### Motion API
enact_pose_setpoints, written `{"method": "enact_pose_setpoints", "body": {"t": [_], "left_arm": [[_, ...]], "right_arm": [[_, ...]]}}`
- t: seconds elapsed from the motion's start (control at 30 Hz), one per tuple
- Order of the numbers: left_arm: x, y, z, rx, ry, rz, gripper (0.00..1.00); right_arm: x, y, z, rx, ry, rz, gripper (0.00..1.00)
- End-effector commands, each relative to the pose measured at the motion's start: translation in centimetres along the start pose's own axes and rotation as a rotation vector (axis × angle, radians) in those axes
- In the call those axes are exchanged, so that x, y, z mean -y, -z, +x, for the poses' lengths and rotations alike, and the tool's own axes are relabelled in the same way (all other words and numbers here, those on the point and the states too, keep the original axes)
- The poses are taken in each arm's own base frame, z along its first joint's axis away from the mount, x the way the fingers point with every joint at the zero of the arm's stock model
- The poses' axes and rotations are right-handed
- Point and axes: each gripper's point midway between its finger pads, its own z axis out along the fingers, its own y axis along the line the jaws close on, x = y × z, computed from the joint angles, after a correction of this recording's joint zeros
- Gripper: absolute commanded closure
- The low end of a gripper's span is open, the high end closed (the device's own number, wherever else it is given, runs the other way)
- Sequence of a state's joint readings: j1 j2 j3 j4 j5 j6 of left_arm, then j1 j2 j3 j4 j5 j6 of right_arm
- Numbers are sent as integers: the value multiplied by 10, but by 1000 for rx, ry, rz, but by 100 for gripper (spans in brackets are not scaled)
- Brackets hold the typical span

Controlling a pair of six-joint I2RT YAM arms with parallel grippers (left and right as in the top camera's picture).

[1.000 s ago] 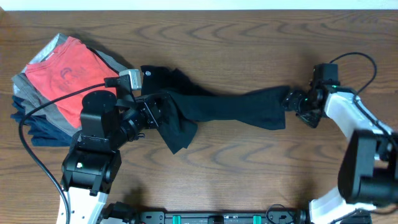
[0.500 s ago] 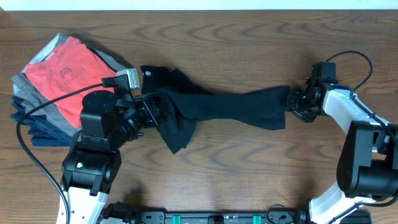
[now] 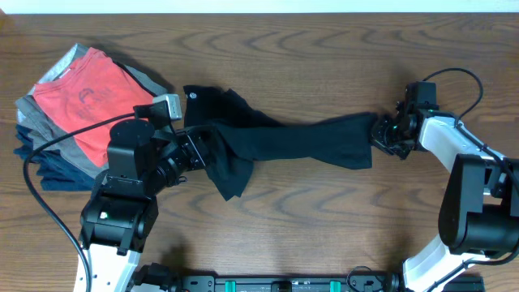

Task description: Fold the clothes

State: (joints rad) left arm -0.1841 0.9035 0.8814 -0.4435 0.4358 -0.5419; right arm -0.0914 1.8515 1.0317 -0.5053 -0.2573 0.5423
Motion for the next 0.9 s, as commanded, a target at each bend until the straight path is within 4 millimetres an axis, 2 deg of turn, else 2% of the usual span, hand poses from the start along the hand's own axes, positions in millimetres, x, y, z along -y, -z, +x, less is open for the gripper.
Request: {"method": "enact_pose_setpoints", "body": {"t": [0.0, 0.17, 0.27, 0.4, 0.63, 0.77, 0.87], "left_arm": [[1, 4, -10, 37, -25, -16, 94], [0, 4, -10, 38, -50, -18, 94], [-2, 5, -11, 44, -62, -30, 94], [-12, 5, -8, 33, -112, -84, 94], [-33, 11, 7, -34, -164, -191, 94], [-36, 26, 10, -79, -220, -252, 94], [-25, 43, 5, -100, -260, -260, 94]], "right_arm": [[17, -13, 7, -27, -24, 35, 97], [6, 6, -6, 36, 6, 0, 99], [-4, 35, -18, 107, 21, -37, 99], [-13, 94, -25, 203, 71, -72, 99], [-24, 186, -8, 305, 189, -88, 99], [-32, 238, 3, 377, 231, -104, 99], [-30, 274, 5, 441, 228, -78, 99]]}}
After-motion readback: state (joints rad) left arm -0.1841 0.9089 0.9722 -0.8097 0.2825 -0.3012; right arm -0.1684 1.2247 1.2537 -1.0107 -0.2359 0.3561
